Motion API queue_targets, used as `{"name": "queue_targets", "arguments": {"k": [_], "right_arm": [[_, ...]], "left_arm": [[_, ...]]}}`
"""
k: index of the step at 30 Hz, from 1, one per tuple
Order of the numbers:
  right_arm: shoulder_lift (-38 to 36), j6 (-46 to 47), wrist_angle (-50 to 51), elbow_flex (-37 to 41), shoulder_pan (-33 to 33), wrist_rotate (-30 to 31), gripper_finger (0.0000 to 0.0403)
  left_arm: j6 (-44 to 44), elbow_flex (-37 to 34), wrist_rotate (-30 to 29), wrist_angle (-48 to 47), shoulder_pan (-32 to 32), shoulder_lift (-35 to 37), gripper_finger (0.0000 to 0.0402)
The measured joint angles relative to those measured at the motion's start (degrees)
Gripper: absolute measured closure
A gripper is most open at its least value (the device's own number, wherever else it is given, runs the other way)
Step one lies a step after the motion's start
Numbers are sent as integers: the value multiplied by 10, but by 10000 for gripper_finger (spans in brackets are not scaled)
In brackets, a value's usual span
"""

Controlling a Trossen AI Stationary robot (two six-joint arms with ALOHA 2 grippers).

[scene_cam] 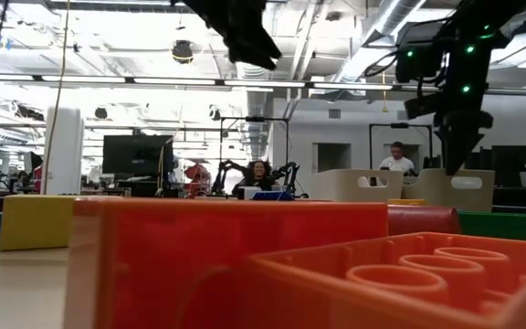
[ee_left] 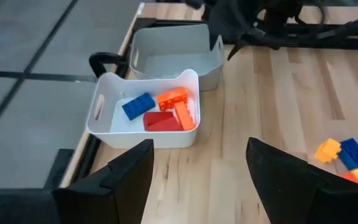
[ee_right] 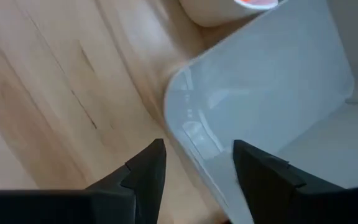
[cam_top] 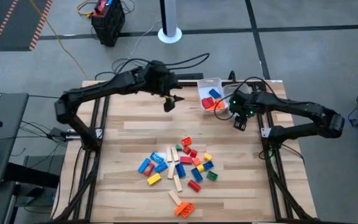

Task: Sort blocks by size
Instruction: Adjust the gray bin, then adjust the white bin

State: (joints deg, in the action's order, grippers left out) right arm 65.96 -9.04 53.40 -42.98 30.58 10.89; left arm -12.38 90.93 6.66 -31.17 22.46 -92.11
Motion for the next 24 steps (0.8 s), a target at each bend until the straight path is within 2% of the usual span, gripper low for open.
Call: {"name": "queue_targets", "arguments": {"k": [8,12,18,24], "right_arm": [[61,-31,-86,-6,60,13,195],[84,-25,-83,-39,66,7,196],[73,45,-87,-118,55,-11,196],[90,49,-111,-194,56,-61,196]], "left_arm": [[15,-56,-51,12,7,54,152],[34,-60,-52,-5,9,55,152],[45,-60,-50,-17,12,56,152],[47,-60,-11,-18,37,47,152]]}}
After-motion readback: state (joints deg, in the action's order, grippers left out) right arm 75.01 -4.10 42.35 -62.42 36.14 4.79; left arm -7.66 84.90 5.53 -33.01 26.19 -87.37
